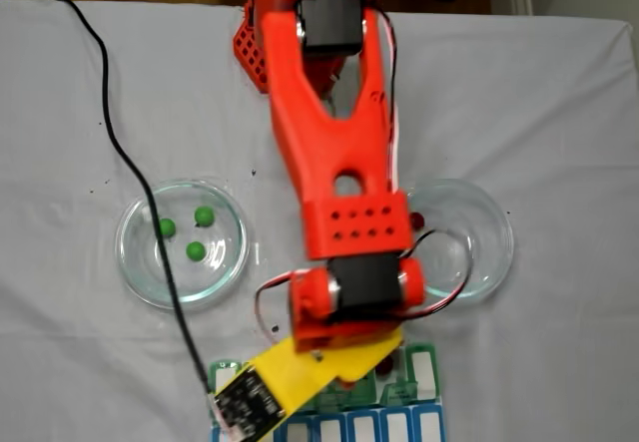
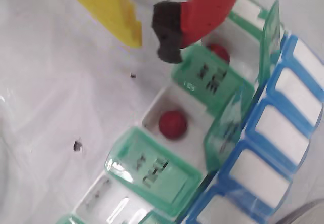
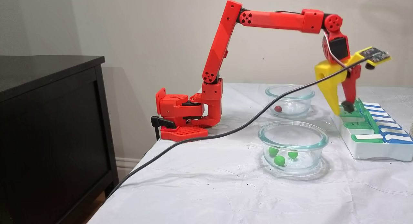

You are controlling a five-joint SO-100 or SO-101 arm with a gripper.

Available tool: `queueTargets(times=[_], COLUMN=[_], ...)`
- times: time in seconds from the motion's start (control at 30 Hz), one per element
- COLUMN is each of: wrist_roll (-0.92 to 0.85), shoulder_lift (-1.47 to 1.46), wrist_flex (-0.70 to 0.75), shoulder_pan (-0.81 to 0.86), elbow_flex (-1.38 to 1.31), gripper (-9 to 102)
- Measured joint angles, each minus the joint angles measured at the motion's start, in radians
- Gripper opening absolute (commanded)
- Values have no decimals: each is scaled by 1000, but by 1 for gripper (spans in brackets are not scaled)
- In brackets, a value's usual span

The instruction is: Sort medicines into box.

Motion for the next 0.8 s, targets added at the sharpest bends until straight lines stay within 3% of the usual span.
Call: queueTargets(times=[0.37, 0.8], wrist_roll=[-63, -322], shoulder_lift=[209, 210], wrist_flex=[60, 118], shoulder_pan=[-316, -463], elbow_flex=[213, 420], gripper=[0, 4])
